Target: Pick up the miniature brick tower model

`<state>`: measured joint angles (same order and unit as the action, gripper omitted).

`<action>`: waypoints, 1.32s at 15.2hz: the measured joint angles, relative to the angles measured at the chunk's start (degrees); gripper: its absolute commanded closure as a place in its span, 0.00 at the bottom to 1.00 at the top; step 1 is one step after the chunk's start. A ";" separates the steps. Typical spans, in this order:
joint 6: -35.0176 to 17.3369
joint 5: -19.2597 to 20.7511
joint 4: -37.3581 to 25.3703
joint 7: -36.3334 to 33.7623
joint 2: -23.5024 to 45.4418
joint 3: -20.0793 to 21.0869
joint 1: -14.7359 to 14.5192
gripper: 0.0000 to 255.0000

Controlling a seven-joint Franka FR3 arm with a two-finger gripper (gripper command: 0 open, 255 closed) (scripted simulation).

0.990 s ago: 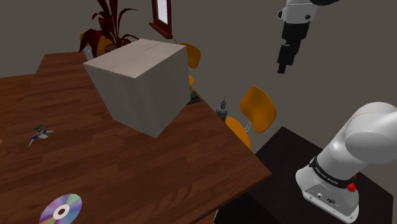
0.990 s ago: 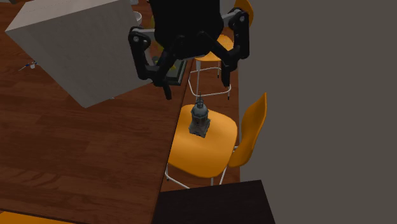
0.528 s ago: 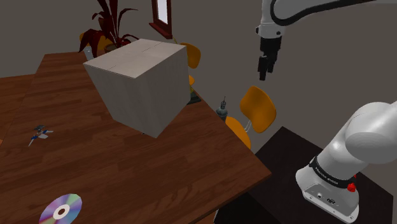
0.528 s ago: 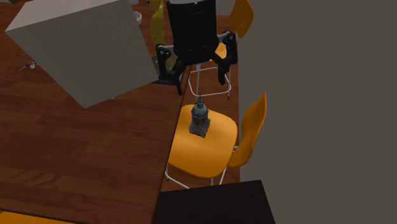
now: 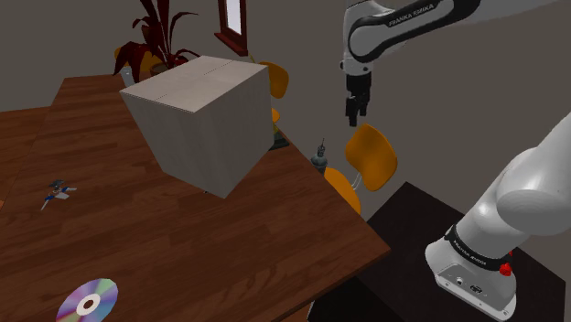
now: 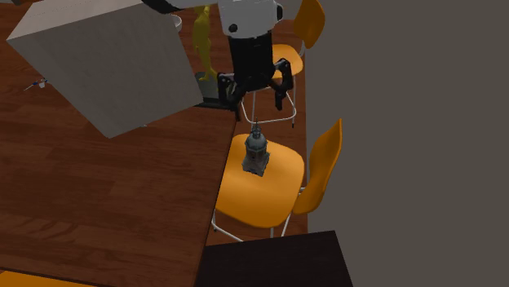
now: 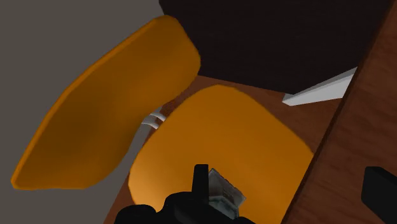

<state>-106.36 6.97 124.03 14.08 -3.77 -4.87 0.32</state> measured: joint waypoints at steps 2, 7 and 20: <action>-1.50 -0.14 -1.82 0.90 4.17 -0.14 0.08 0.00; -3.13 -0.82 -10.14 3.00 16.23 -0.01 0.22 0.00; -3.87 -1.59 -30.90 6.75 41.99 0.91 1.18 0.00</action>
<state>-110.23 5.38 93.13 20.83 38.21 -3.96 1.50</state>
